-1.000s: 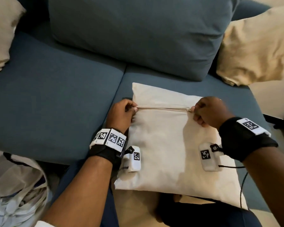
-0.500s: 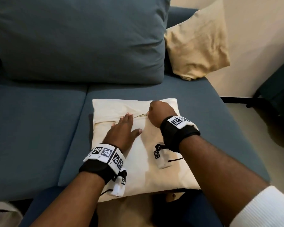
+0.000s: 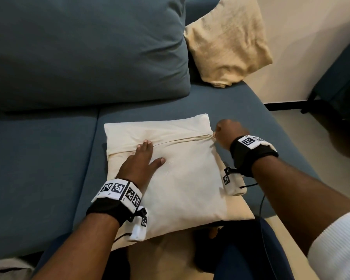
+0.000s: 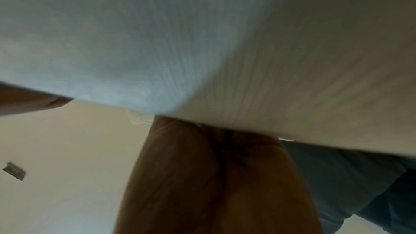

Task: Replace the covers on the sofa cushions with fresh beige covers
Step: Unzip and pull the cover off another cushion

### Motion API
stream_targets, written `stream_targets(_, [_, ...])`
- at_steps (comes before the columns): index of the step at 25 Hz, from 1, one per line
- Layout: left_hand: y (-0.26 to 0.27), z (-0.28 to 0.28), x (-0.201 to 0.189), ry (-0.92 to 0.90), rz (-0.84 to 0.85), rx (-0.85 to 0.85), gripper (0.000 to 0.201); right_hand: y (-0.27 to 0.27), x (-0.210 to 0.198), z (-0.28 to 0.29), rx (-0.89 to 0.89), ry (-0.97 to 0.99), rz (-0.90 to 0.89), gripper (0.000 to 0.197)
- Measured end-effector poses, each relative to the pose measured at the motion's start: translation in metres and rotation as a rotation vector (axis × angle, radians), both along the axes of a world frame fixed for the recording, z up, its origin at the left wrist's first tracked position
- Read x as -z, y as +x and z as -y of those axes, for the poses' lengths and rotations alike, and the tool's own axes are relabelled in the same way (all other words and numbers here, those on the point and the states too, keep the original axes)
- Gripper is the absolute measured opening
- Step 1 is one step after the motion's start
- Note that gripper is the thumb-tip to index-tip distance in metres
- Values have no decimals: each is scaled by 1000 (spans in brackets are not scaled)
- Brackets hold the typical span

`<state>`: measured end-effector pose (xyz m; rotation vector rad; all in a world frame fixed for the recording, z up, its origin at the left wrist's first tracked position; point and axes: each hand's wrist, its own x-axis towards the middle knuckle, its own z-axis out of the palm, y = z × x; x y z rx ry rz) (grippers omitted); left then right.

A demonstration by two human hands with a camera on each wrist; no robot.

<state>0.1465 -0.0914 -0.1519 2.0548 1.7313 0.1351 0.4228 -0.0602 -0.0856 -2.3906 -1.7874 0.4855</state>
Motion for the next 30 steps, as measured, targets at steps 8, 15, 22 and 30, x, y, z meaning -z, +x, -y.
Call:
stream_targets(8, [-14,5,-53,157,-185,-11,45,-54,-4,28,-234,264,-40,30])
stream_targets(15, [-39,-20,-52,297,-153,-3,19,-107,12,28,-562,0,31,102])
stream_targets(22, [-61,-91,-21,178,-328,86,37,-116,40,17,-625,-157,129,130])
stream_targets(30, [-99,-148,-3,-49,-303,180,50,-112,47,20,-654,-131,102,122])
